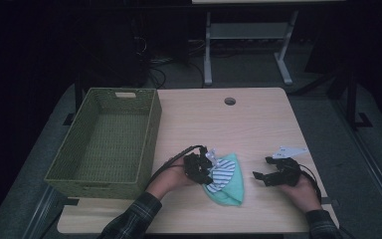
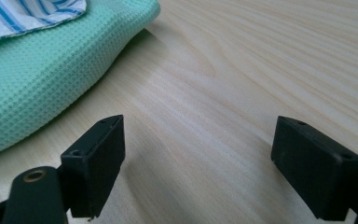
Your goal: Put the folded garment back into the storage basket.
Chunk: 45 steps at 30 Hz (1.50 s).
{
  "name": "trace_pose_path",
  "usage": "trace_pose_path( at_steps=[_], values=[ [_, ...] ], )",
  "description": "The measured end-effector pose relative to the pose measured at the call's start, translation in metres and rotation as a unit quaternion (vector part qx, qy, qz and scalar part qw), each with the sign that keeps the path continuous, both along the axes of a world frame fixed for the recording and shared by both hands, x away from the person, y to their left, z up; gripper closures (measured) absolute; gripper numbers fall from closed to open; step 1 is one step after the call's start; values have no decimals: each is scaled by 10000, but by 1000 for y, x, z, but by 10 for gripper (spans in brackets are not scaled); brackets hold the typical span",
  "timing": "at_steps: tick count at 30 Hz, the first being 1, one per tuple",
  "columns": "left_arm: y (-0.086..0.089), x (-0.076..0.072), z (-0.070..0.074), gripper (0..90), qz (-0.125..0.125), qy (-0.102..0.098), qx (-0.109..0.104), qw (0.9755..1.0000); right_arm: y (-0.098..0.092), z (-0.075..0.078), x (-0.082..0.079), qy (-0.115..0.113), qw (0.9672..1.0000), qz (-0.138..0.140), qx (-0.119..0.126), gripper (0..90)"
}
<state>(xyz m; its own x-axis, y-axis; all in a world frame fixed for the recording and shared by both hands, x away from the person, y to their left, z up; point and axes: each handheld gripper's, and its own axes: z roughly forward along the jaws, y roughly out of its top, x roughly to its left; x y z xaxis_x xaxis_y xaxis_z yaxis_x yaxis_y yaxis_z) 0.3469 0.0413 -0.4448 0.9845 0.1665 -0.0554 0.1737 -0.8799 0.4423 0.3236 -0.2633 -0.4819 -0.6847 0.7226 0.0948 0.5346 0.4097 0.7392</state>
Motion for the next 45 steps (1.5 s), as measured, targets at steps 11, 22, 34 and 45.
trace_pose_path(
  at_steps=[11,22,34,45],
  values=[
    [3,1,1,815,223,188,-119,9995,0,0,0,14,10000,-5,-39,160],
    [11,1,24,819,348,74,-379,9987,1,0,0,2,10000,-12,-73,142],
    [20,2,49,819,562,85,-619,9965,1,0,0,6,10000,-24,-81,133],
    [31,7,75,819,737,18,-750,9945,7,-1,-2,-41,9995,32,-299,79]
  ],
)
